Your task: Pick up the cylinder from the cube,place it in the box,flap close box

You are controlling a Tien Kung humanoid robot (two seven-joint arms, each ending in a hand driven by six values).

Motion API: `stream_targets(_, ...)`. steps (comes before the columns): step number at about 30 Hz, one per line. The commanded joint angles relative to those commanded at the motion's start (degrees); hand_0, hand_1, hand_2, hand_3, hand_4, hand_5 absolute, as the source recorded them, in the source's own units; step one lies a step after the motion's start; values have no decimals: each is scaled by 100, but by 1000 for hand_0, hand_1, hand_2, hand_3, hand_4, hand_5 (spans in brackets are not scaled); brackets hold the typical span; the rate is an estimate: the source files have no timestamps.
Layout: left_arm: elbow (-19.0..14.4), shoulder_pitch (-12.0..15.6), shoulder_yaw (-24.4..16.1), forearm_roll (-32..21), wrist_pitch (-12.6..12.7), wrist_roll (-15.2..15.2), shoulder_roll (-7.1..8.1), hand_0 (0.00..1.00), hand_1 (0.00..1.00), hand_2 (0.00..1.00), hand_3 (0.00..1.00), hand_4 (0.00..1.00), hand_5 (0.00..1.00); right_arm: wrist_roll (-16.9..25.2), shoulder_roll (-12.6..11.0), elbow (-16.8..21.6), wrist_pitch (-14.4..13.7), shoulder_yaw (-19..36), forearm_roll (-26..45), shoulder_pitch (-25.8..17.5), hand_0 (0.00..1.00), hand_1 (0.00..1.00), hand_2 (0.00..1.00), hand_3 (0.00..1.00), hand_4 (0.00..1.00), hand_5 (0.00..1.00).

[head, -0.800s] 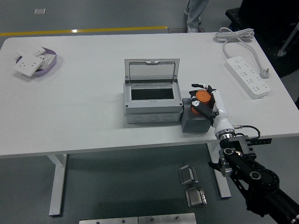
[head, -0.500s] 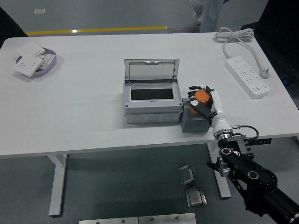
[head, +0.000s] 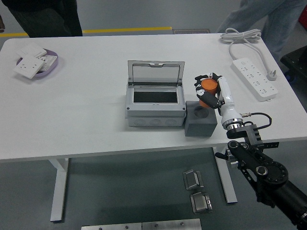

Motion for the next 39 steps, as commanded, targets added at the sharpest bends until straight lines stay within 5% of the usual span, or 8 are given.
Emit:
stream_targets(8, 0, 12, -39, 26, 9, 28, 4, 598, 621, 611, 613, 684, 301, -1007, -6, 407, 37, -616, -1280, 602, 331, 320, 288, 187, 2, 2)
stream_targets(20, 0, -6, -65, 75, 3, 68, 66, 598, 621, 612, 614, 688, 309, -2668, 490, 115, 1079, -1820, -3569, 1771, 253, 298, 276, 185, 2, 2)
stream_targets(27, 0, -38, -49, 83, -7, 76, 102, 598, 621, 613, 614, 692, 323, -3020, 699, -325, 1680, -2115, -4494, 2208, 264, 308, 288, 219, 2, 2)
stream_targets(32, 0, -40, -68, 116, -4, 89, 116, 598, 621, 613, 614, 692, 323, -3040, 766, -498, 1808, -2203, -4779, 2315, 264, 308, 288, 219, 2, 2)
stream_targets(33, 0, -42, -76, 126, -4, 91, 118, 598, 621, 614, 614, 692, 325, -3030, 796, -540, 1815, -2192, -4813, 2318, 551, 530, 535, 555, 188, 2)
stream_targets(38, 0, -64, -56, 120, -13, 77, 123, 598, 621, 614, 614, 692, 325, -2939, 874, -809, 1793, -2086, -4985, 2325, 551, 530, 535, 555, 188, 2)
stream_targets(39, 0, -67, -51, 118, -14, 75, 126, 598, 621, 613, 615, 693, 325, -2915, 874, -867, 1784, -2086, -4988, 2336, 777, 705, 679, 696, 490, 200)
